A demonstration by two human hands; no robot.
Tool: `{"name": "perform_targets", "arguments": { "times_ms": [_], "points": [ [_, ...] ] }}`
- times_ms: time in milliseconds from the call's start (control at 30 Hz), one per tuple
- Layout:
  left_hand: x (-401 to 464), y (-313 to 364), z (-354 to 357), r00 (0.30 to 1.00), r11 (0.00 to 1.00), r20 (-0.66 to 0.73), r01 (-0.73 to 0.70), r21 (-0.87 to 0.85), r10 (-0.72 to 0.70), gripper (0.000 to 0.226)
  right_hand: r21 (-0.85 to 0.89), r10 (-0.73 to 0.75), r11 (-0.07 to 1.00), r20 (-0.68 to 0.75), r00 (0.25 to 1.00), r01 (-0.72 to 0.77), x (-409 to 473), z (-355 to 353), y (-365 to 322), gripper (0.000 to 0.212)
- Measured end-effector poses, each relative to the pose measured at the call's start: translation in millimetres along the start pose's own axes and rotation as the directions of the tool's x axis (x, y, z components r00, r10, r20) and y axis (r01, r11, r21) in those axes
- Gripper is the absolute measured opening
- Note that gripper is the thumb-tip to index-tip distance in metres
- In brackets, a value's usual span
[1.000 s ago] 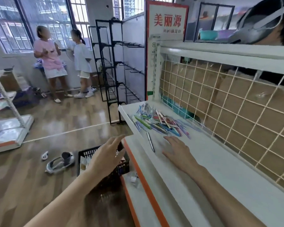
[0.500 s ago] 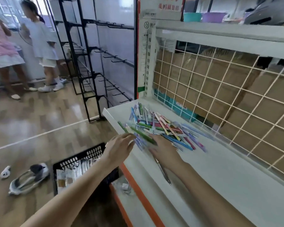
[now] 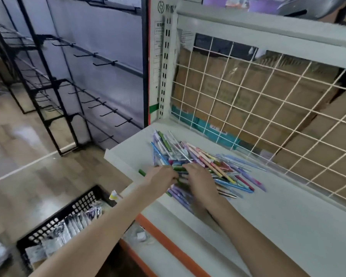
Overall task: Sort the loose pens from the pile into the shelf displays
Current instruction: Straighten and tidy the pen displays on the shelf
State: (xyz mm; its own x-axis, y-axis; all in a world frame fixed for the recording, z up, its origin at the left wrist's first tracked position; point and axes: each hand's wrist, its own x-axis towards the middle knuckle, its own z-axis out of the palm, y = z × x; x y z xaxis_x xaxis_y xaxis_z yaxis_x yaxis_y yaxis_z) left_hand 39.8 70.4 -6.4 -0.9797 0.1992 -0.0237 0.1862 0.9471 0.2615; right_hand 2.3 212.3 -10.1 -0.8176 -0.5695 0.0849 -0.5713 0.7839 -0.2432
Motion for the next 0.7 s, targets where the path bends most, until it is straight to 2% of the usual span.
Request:
{"name": "perform_targets", "arguments": {
  "times_ms": [100, 167, 300, 467, 567, 700],
  "points": [
    [7.9, -6.3, -3.8, 0.998, 0.997, 0.057, -0.024, -0.071, 0.028, 0.024, -0.072, 0.034, 0.997, -0.038, 0.999, -0.037, 3.7, -3.8, 2.5, 0.03],
    [7.0, -12.6, -7.9, 0.994, 0.989, 0.082, -0.054, -0.141, 0.066, 0.023, -0.084, 0.057, 0.995, -0.042, 0.998, -0.06, 4.5, -8.3, 4.3, 0.033],
    [2.2, -24.0, -13.1, 0.99, 0.959, 0.075, -0.099, -0.266, 0.123, 0.025, -0.048, 0.104, 0.993, -0.011, 0.995, -0.104, 3.9, -16.3, 8.4, 0.031],
    [-3.9, -36.1, -17.5, 0.99, 0.947, 0.025, -0.122, -0.298, 0.135, 0.024, -0.024, 0.163, 0.986, -0.027, 0.986, -0.164, 2.6, -23.2, 7.4, 0.025],
    [-9.2, -47.4, -21.3, 0.994, 0.938, -0.072, -0.098, -0.332, 0.078, 0.023, 0.031, 0.195, 0.981, -0.043, 0.98, -0.194, 2.6, -26.0, 8.6, 0.018],
    [-15.5, -66.0, -22.1, 0.982, 0.85, -0.18, -0.046, -0.524, -0.058, 0.016, 0.229, 0.255, 0.947, -0.105, 0.961, -0.226, 5.7, -34.0, 8.4, 0.015]
  ]
}}
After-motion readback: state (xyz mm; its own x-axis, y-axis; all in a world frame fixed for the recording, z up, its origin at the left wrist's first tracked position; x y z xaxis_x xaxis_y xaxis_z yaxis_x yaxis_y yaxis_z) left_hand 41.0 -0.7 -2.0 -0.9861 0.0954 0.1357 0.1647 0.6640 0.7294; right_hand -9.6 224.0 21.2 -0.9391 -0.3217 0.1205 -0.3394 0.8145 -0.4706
